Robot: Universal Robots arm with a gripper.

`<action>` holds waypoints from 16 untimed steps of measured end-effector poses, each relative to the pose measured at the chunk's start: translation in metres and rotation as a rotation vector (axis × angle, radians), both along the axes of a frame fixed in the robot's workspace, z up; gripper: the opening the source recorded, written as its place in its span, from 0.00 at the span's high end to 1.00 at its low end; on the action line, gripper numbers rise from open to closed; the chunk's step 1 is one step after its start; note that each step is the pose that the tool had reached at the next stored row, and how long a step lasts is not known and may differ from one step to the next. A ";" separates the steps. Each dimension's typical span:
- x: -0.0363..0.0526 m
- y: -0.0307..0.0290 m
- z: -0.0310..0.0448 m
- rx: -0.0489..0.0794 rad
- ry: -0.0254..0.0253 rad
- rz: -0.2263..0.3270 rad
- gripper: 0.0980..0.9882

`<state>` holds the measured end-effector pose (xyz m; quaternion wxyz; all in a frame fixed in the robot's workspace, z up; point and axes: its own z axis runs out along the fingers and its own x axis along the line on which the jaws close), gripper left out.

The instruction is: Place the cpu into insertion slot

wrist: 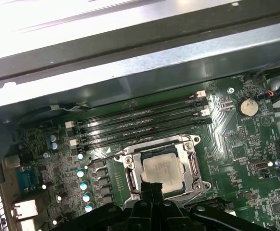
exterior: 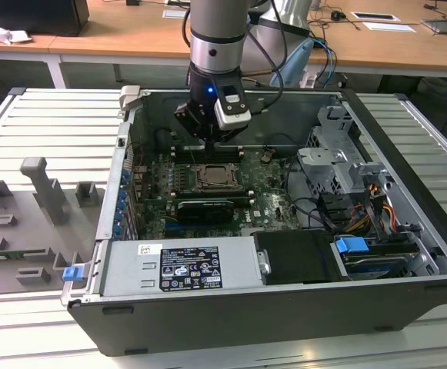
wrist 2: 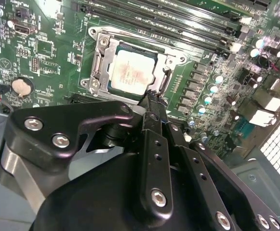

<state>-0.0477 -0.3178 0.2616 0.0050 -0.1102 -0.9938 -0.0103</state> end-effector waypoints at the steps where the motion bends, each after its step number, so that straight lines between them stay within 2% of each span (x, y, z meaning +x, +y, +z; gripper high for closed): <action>1: 0.0000 0.0000 0.0000 0.000 0.0000 0.012 0.99; 16: 0.0000 0.0000 0.0000 0.000 0.0001 0.133 0.99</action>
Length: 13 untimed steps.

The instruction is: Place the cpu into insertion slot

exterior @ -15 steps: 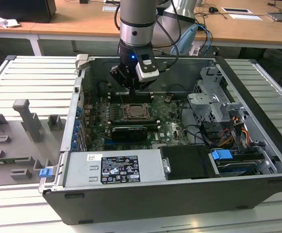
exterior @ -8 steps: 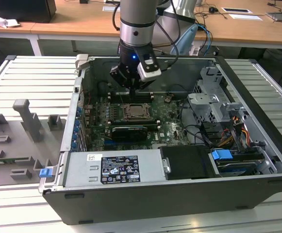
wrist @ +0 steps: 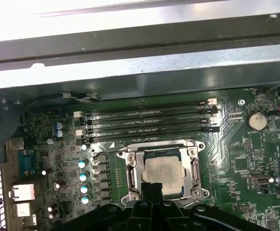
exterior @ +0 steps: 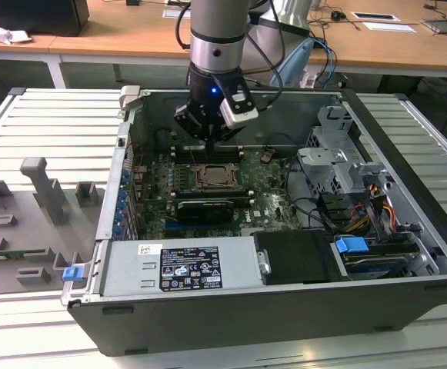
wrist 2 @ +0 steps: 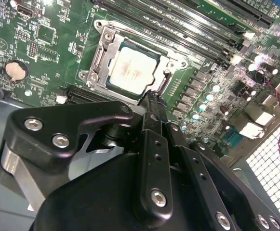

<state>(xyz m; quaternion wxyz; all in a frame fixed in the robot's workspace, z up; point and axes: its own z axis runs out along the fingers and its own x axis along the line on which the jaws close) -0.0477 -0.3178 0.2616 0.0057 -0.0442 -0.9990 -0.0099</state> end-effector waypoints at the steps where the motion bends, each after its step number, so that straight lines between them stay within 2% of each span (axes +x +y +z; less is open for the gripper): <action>1: 0.0000 0.0000 0.0000 0.000 0.0000 0.006 0.99; 13: 0.0000 0.0000 0.0000 0.000 -0.0001 0.100 0.99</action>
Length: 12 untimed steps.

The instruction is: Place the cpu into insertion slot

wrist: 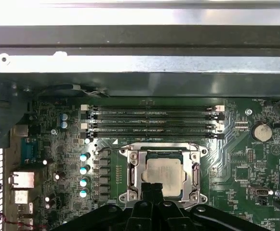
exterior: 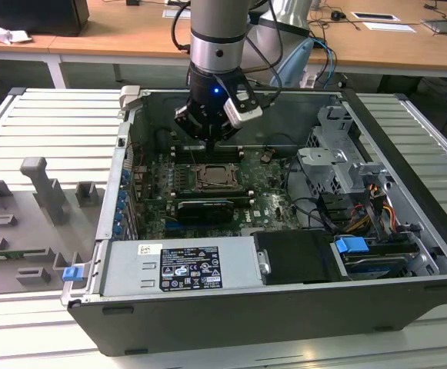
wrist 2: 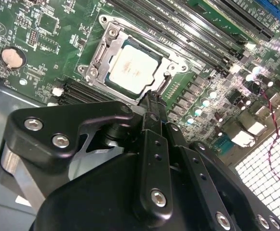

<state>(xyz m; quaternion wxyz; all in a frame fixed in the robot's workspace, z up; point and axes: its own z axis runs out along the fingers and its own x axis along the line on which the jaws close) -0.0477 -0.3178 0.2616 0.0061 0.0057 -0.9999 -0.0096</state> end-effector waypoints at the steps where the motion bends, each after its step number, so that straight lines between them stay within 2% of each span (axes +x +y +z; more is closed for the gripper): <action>1: 0.0000 0.0000 0.0000 0.000 0.0001 0.010 0.99; 12: 0.0000 0.0000 0.0000 0.000 0.0001 0.145 0.99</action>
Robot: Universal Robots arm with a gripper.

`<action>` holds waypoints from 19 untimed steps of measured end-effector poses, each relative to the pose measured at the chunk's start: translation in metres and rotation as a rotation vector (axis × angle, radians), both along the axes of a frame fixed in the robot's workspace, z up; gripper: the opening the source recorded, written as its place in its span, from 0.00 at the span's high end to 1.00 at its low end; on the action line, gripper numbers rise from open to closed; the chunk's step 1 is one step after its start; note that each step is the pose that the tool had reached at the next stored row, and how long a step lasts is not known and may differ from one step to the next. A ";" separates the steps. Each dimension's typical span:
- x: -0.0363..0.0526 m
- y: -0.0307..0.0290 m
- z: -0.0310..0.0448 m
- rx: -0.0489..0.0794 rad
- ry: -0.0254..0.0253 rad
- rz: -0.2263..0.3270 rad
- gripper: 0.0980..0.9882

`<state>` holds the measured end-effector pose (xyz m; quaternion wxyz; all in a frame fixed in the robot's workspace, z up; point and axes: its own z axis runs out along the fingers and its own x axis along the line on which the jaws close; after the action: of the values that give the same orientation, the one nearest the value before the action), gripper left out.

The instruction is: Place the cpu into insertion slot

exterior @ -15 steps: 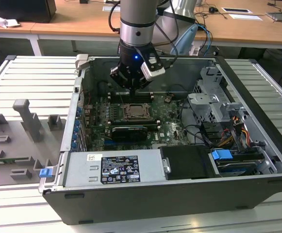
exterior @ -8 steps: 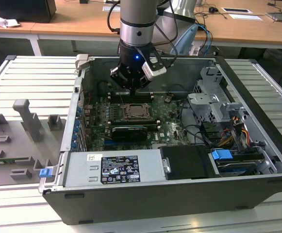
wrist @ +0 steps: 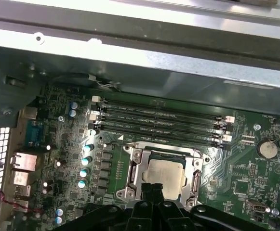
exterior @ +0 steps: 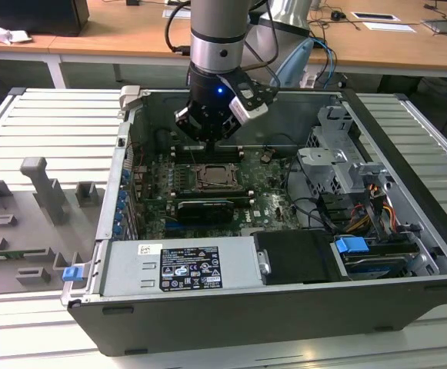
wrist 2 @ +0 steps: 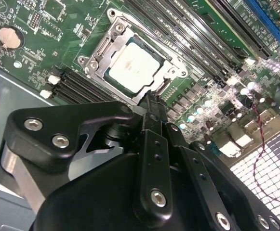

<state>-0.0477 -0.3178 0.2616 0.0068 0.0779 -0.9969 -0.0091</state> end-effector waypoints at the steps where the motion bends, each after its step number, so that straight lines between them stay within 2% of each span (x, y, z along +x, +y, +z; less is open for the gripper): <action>1: 0.0000 0.0000 0.0000 0.000 0.0000 0.006 0.99; 19: 0.0000 0.0000 0.0000 0.000 -0.0001 0.141 0.99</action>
<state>-0.0477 -0.3178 0.2616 0.0074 0.1478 -0.9890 -0.0086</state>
